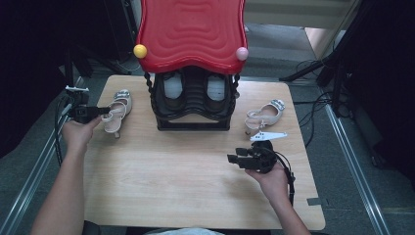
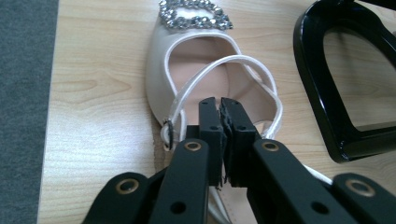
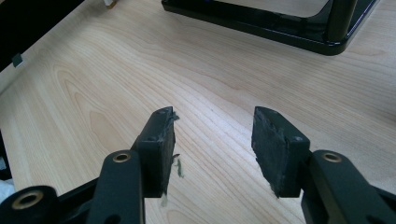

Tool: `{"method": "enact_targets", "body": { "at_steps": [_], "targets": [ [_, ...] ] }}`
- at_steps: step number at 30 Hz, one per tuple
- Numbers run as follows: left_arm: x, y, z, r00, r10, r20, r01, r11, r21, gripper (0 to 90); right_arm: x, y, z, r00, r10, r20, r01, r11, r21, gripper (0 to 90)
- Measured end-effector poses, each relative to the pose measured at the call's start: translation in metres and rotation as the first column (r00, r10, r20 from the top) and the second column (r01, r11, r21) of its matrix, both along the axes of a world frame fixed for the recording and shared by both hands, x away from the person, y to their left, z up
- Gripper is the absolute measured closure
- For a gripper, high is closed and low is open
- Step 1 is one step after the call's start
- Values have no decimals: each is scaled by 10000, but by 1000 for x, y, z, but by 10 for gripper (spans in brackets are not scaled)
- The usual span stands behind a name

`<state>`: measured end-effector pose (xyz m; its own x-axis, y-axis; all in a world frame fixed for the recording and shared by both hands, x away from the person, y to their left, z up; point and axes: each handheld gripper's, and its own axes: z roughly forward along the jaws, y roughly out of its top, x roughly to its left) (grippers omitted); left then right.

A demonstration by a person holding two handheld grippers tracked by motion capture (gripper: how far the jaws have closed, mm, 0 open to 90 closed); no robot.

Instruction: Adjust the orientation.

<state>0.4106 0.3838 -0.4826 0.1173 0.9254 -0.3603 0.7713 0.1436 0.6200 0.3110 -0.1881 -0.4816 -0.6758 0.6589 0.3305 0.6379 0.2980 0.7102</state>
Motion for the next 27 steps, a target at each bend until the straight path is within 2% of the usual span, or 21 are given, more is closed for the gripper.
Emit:
{"method": "enact_targets", "body": {
  "at_steps": [3,4,8,11,13,16,19,20,21,24,25,26,27],
  "targets": [
    [-2,1,5,9999,17,159,-15,10000,-81,811,0,0,0,10000,-7,24,7,10000,-25,509],
    [-4,1,8,9996,103,257,-99,9998,-154,767,0,-1,0,10000,-8,29,8,10000,0,509],
    [-9,5,15,9973,384,620,-385,9993,-1,671,0,-1,0,10000,-1,37,1,10000,2,509],
    [-8,6,11,9975,503,505,-518,9982,306,610,0,-1,0,10000,8,11,-8,10000,-31,508],
    [-5,5,7,9962,717,487,-724,9973,117,579,0,0,0,10000,12,7,-12,10000,-47,505],
    [-1,4,1,9962,778,385,-790,9964,319,548,0,0,-1,10000,9,-21,-9,10000,-80,503],
    [3,3,-7,9971,758,116,-759,9971,57,544,1,0,-1,10000,17,-32,-18,10000,-89,501],
    [4,1,-9,9958,906,91,-906,9959,28,547,1,0,-1,10000,15,-39,-15,10000,-94,499],
    [5,1,-12,9951,986,90,-987,9951,99,551,1,0,-1,10000,1,-45,-2,10000,-97,497],
    [7,-1,-18,9920,1261,64,-1260,9920,-101,551,1,0,-2,10000,-42,-88,41,9999,-96,492],
    [7,-1,-20,9914,1295,191,-1295,9916,13,553,1,0,-2,9999,-52,-103,51,9999,-111,491],
    [8,-3,-22,9893,1437,244,-1435,9896,-76,557,1,-1,-2,9999,-81,-108,80,9999,-121,488],
    [8,-4,-23,9902,1380,233,-1381,9904,16,560,1,-1,-2,9999,-83,-112,82,9999,-113,487]
  ]
}}
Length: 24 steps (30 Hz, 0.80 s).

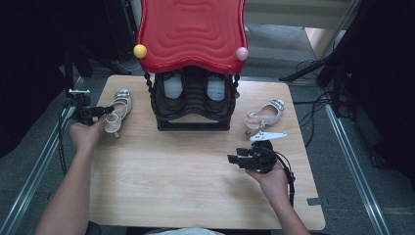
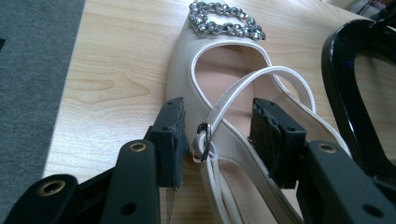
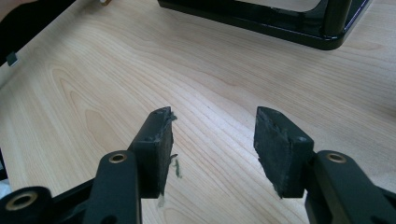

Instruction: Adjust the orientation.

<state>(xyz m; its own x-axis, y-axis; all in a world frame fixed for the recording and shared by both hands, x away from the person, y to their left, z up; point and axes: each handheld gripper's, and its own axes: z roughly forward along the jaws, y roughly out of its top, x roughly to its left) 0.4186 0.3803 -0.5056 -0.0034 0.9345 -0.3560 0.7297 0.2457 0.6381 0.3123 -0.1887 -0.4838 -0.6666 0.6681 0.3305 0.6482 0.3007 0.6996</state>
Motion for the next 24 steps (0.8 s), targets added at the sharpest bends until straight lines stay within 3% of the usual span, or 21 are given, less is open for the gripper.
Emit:
{"method": "enact_targets", "body": {
  "at_steps": [4,11,13,15,18,24],
  "targets": [
    [1,-5,-5,9999,113,89,-115,9998,173,573,0,1,0,10000,-12,3,12,10000,-10,485],
    [-3,-6,-9,9976,583,372,-597,9975,382,710,1,2,-1,10000,43,-9,-43,10000,-55,485],
    [-4,-6,-8,9978,626,206,-636,9965,536,752,0,2,-1,10000,46,-9,-46,10000,-35,484],
    [-4,-6,-7,9959,890,188,-896,9955,317,790,0,2,-1,10000,68,12,-68,10000,-58,484],
    [-4,-5,-6,9954,951,93,-953,9952,204,797,1,2,-1,10000,33,-20,-34,10000,-30,484],
    [-5,0,-6,9929,1192,8,-1191,9919,-442,808,1,2,-2,10000,48,5,-48,10000,-26,482]
  ]
}}
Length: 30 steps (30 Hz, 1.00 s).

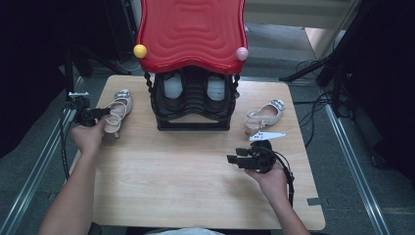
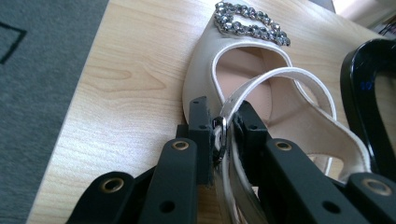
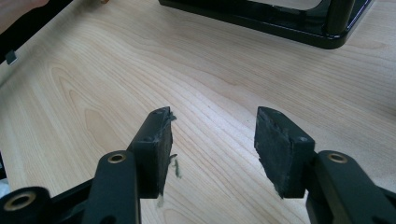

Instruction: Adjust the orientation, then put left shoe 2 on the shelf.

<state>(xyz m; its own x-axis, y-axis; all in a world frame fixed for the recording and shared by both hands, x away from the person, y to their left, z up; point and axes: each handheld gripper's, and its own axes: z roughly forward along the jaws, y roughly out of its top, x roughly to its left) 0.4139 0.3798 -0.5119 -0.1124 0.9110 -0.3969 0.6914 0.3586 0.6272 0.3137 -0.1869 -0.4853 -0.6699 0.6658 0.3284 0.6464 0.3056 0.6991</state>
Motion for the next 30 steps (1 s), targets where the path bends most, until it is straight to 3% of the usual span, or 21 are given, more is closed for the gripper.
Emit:
{"method": "enact_targets", "body": {
  "at_steps": [3,9,12,18,23,25,27,30],
  "targets": [
    [-2,3,0,9999,101,70,-96,9982,-586,810,0,0,1,10000,-20,0,20,10000,6,482],
    [-5,9,1,9997,156,212,-128,9915,-1295,813,1,-1,1,10000,-56,-50,56,10000,33,482],
    [-7,10,4,9995,115,278,-80,9924,-1231,814,1,-1,0,10000,-18,-26,18,10000,37,482],
    [-12,9,9,9983,316,485,-234,9869,-1596,814,1,0,0,10000,-12,-11,12,10000,27,482],
    [-13,4,17,9981,97,606,9,9850,-1726,814,1,2,0,10000,71,-66,-70,10000,33,481],
    [-12,0,23,9977,-88,670,198,9859,-1661,815,1,2,-1,9999,68,-74,-68,10000,29,479],
    [-12,-7,32,9962,-309,808,415,9903,-1326,815,0,2,-1,10000,50,-79,-49,10000,30,478],
    [-11,-13,47,9937,-513,997,651,9879,-1410,815,-1,4,0,9999,129,-25,-129,9999,12,477]
  ]
}}
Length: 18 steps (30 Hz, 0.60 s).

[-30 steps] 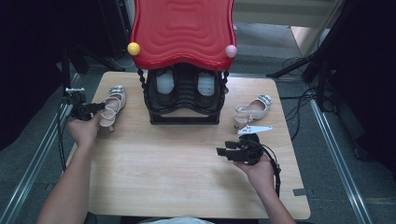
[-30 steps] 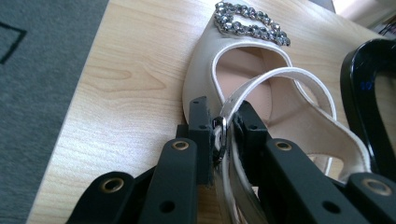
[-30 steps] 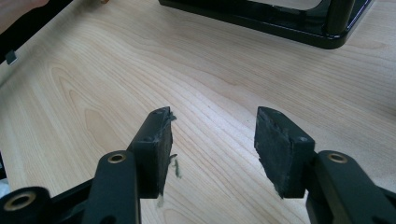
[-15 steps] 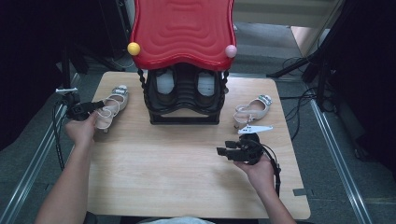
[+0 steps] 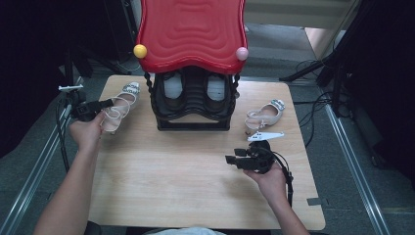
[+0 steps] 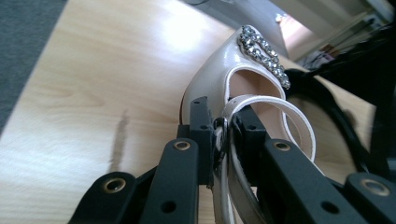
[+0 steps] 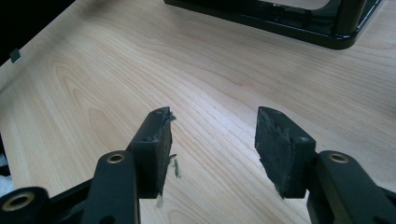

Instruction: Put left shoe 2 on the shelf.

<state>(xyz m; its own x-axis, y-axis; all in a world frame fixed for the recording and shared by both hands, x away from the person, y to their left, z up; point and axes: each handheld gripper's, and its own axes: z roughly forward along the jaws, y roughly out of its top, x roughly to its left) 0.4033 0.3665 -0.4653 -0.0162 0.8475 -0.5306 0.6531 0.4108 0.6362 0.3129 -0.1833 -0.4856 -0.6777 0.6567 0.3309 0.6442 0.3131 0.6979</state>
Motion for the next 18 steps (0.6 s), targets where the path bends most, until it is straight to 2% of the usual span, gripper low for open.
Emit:
{"method": "enact_targets", "body": {
  "at_steps": [6,9,12,18],
  "targets": [
    [7,-6,36,9989,24,475,-3,9991,-433,814,-1,2,0,10000,73,-19,-73,10000,17,477],
    [12,-7,60,9979,-95,637,117,9994,-332,814,-2,2,0,10000,74,-36,-74,10000,1,468],
    [16,-8,77,9969,-171,769,208,9986,-477,814,-2,2,-1,10000,79,-30,-79,10000,-12,463],
    [23,-11,114,9935,-361,1082,413,9981,-464,814,-1,1,-1,10000,19,-22,-19,10000,4,462]
  ]
}}
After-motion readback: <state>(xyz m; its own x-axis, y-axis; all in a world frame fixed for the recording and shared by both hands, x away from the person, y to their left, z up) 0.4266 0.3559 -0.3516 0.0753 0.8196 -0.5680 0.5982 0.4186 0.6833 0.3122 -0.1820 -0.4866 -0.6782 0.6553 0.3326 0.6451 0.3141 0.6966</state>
